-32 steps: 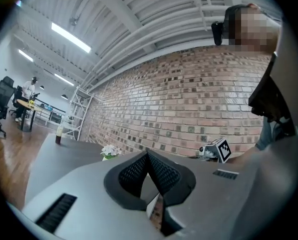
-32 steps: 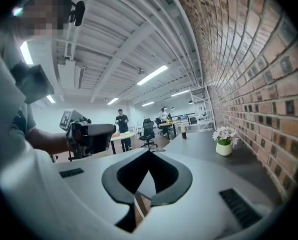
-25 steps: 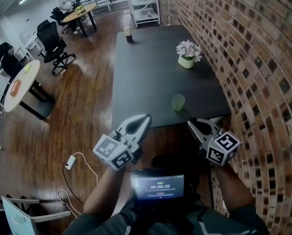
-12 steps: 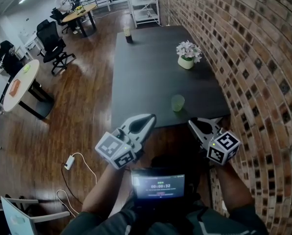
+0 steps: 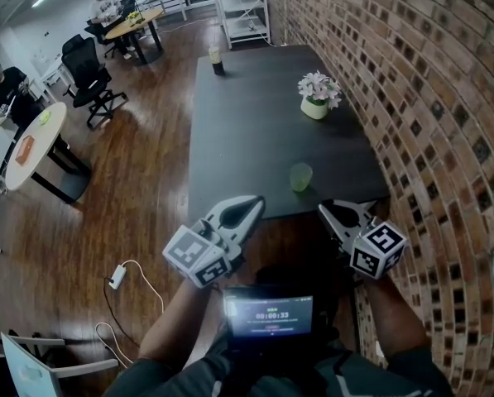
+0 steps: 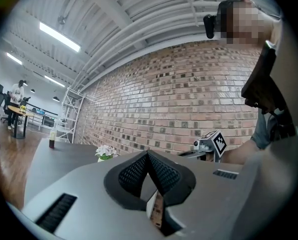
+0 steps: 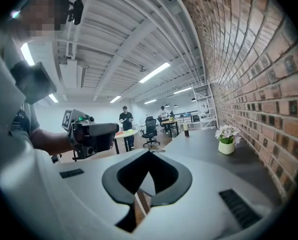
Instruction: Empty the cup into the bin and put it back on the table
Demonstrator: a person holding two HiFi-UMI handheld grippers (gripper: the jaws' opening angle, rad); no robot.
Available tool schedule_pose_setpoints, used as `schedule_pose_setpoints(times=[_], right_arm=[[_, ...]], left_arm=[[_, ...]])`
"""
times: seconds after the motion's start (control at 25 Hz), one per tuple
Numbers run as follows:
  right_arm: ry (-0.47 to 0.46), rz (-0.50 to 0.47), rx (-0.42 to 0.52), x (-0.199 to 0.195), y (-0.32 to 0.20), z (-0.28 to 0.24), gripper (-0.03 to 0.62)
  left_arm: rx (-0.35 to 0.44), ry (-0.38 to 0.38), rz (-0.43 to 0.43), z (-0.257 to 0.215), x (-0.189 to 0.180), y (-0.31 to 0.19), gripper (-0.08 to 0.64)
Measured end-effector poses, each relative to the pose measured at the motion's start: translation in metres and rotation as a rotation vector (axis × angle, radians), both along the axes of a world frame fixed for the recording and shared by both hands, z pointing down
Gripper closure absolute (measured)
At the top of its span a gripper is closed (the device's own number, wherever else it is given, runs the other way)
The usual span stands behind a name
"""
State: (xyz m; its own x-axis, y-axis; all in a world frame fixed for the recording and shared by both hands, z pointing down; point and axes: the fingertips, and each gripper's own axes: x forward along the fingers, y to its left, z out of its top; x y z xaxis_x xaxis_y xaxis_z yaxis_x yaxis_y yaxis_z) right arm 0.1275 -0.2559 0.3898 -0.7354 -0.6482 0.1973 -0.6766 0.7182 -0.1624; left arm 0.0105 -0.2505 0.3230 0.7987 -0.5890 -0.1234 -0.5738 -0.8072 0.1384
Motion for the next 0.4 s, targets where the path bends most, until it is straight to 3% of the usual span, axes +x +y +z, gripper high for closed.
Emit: schedule_pose_setpoints(times=[0.4], right_arm=[[0.009,-0.009,0.004,-0.0045,0.0042,0.005,0.594]], left_arm=[[-0.011,-0.001,0.019,0.0048,0.0006,0.0063,0.566]])
